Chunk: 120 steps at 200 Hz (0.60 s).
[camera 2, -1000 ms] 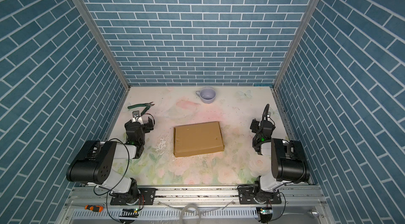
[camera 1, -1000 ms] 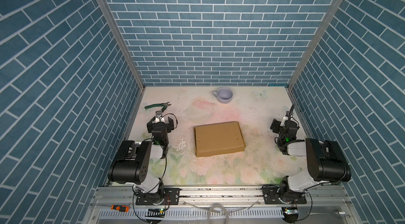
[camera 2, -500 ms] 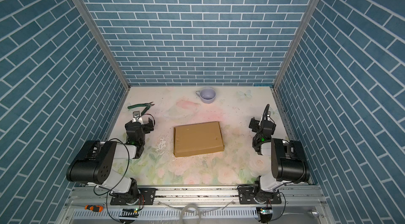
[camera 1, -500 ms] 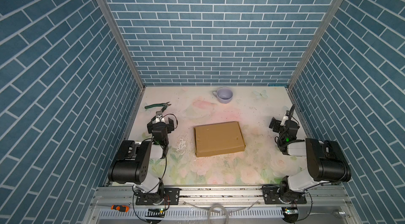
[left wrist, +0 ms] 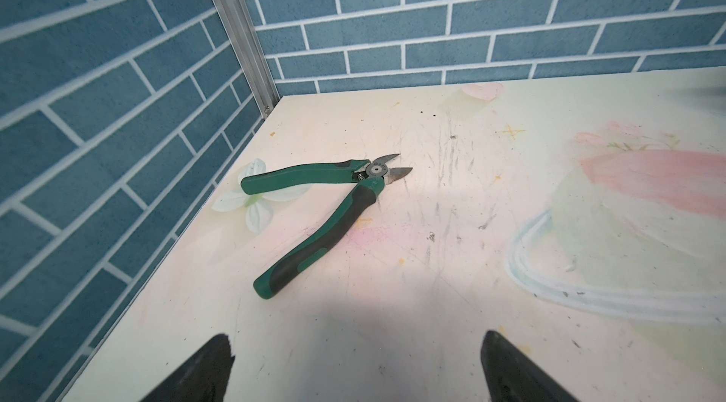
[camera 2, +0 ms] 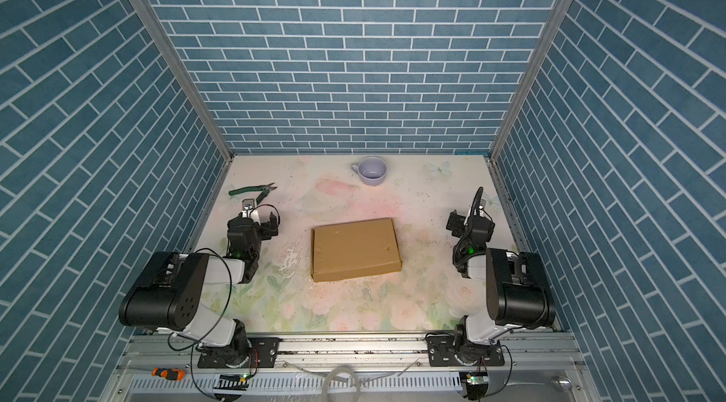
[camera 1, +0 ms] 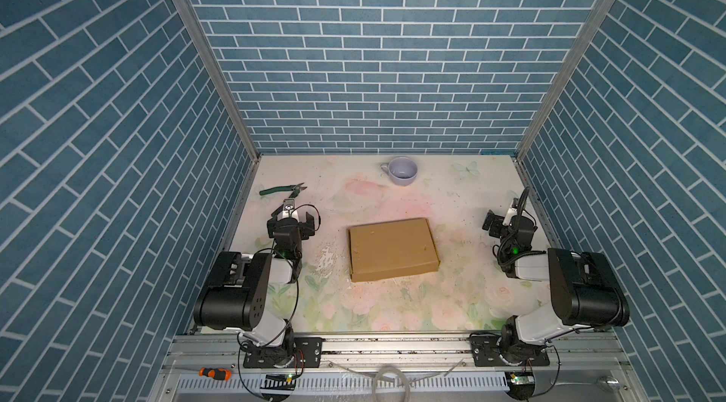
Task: Assemble paper box
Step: Reset both arms
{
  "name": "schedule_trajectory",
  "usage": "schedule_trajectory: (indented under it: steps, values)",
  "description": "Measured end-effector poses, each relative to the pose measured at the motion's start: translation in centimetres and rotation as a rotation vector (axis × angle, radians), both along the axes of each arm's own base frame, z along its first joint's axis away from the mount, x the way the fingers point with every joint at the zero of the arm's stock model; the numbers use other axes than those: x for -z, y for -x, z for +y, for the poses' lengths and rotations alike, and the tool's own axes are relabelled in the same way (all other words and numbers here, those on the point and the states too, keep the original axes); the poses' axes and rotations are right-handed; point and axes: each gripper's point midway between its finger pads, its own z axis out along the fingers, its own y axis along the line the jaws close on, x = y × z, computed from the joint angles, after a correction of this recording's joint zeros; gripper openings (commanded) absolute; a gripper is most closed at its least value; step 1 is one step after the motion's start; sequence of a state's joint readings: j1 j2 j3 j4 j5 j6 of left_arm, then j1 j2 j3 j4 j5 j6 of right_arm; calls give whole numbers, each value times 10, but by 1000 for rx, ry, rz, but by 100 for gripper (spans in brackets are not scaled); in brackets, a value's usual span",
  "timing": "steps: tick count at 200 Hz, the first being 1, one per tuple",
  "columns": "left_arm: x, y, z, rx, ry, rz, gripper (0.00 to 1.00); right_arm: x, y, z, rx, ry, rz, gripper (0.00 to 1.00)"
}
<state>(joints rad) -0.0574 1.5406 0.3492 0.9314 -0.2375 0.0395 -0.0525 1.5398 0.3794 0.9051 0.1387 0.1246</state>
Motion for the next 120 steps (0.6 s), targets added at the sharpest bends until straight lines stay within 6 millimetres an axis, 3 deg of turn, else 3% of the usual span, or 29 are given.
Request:
schedule_trajectory:
  steps: [96, 120]
  values:
    - [0, 0, 0, 3, -1, 1, 100, 0, 0, 0, 0, 0, 0, 99]
    - [0, -1, -8, 32, -19, 5, 100, 0, 0, 0, 0, 0, 0, 99]
